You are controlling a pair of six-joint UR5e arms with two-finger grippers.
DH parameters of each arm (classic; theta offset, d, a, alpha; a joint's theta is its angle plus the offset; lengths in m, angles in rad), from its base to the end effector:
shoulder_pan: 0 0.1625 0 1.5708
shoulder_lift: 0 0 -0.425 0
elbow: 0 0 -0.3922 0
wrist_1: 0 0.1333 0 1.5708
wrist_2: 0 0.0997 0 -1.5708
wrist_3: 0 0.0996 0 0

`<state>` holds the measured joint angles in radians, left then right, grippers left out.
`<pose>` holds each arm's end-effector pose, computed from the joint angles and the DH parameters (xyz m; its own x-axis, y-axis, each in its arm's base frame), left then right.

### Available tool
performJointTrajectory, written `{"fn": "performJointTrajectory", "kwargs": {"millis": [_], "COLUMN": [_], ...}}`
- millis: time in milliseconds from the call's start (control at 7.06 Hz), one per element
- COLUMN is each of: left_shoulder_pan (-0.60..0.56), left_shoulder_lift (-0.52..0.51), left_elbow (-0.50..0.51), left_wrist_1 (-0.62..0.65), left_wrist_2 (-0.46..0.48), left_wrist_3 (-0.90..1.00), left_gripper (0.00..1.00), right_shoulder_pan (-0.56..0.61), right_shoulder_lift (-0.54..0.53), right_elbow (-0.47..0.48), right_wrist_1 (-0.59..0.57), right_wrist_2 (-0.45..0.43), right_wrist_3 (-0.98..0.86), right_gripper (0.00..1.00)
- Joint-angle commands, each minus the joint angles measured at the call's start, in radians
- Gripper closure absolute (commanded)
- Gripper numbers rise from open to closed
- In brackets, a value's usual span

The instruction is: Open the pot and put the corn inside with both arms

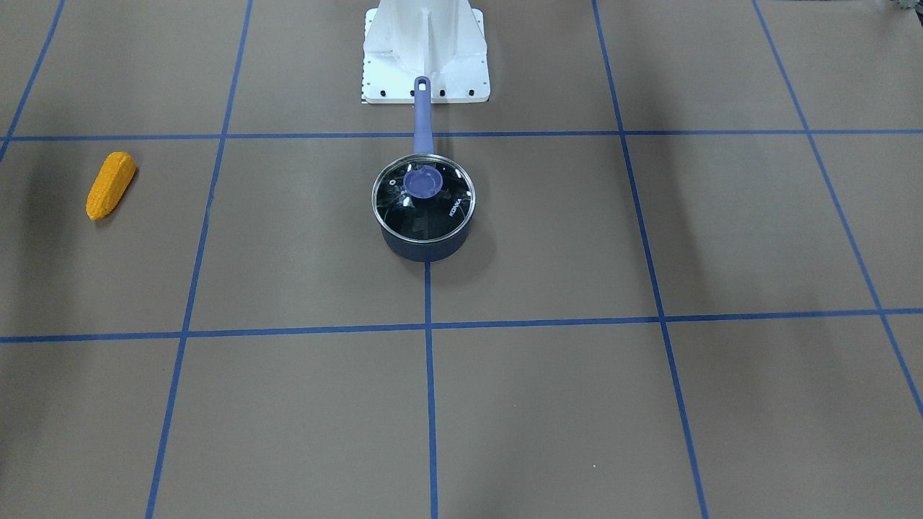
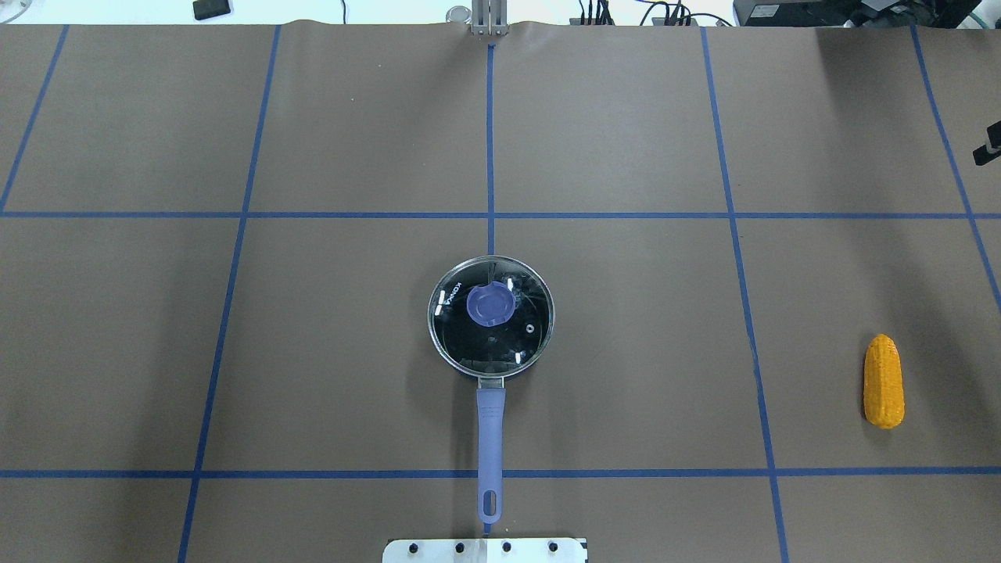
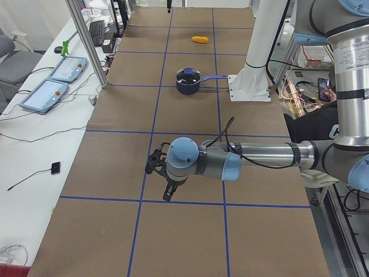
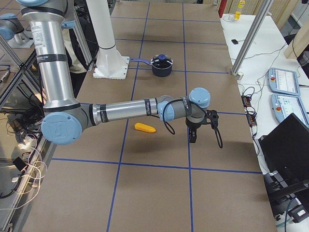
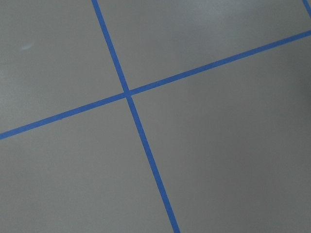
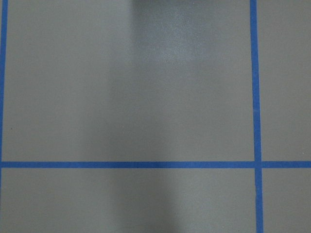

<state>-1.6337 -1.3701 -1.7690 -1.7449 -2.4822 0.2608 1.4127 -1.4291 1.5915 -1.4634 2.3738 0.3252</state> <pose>-0.0806 -0.4119 0.6230 0.6149 0.3465 -0.7084 -0.1000 0.9253 0.3658 -0.0275 -0.5643 0.5599 0.6698 0.0210 0.7422 -0.0657 0.9974 0.0310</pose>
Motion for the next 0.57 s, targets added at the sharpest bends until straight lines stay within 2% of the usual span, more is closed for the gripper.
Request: {"fn": "performJointTrajectory", "kwargs": {"millis": [0,283,425], "left_shoulder_pan": [0.0,0.001,0.002], "left_shoulder_lift": [0.0,-0.001,-0.009], "left_elbow": [0.0,-0.003,-0.019], "left_wrist_1": [-0.001,-0.001,0.002], "left_wrist_2": [0.002,0.0,0.002], "left_wrist_3": [0.0,-0.002,-0.014], "left_gripper": [0.02,0.02,0.02], "right_shoulder_pan": [0.0,0.003,-0.006], "right_shoulder_lift": [-0.002,0.01,0.001], "right_elbow": [0.001,-0.007,0.011], "right_wrist_1": [0.002,0.0,0.003], "right_wrist_2": [0.001,0.014,0.057], "right_wrist_3": [0.001,0.005,0.012], "right_gripper": [0.0,0.0,0.0]}}
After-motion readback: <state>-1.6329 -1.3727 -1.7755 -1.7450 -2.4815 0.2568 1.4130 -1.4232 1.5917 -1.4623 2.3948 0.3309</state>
